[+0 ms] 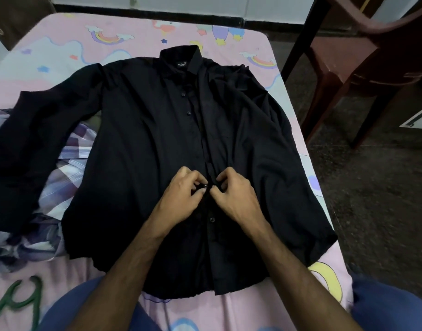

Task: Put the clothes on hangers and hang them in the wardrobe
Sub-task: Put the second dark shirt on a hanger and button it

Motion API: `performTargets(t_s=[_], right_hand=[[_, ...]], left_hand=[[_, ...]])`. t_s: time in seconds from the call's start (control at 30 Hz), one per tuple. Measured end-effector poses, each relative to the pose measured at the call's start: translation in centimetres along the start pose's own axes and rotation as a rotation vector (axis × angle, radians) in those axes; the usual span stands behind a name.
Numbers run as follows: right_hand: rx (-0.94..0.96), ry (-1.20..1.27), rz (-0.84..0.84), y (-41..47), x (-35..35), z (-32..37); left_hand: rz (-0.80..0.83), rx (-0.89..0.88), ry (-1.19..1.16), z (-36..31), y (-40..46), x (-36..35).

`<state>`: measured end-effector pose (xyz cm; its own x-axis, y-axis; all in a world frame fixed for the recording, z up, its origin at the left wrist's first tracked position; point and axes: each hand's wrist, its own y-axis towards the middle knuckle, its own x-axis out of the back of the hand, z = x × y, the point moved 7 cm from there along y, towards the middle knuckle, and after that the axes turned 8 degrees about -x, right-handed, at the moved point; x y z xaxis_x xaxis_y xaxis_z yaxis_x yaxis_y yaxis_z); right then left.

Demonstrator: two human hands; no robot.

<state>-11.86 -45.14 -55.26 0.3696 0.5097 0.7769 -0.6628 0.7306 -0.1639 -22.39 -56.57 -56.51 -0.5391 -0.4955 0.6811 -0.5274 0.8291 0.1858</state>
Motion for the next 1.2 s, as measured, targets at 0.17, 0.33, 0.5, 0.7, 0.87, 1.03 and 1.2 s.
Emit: performTargets(t_s=[0.17,0.33,0.5,0.7,0.87,1.03,1.2], right_hand=[[0.002,-0.123,-0.027,-0.2,-0.1,0.8],[-0.058,-0.085,-0.029,0.6,0.2,0.3],[-0.281,0.480,0.186,0.8,0.8,-2.8],[-0.280,0.805,0.494,0.5,0.6,-2.3],[-0.181,0.627,0.319,1.1,0.8,-1.2],[-0.195,0.683,0.351,0.9,0.1,-1.2],[-0.257,0.701,0.354,0.9,-0.2,-1.5]], left_hand=[[0.061,0.051,-0.006,0.5,0.7,0.2],[0.068,0.122,-0.035,0.9,1.3,0.2],[0.082,0.198,-0.110,0.8,1.4,0.4],[0.087,0.276,-0.162,0.7,1.3,0.6],[0.070,0.343,-0.338,0.7,0.9,0.7],[0.069,0.370,-0.493,1.1,0.9,0.2],[0.074,0.400,-0.604,1.3,0.9,0.0]])
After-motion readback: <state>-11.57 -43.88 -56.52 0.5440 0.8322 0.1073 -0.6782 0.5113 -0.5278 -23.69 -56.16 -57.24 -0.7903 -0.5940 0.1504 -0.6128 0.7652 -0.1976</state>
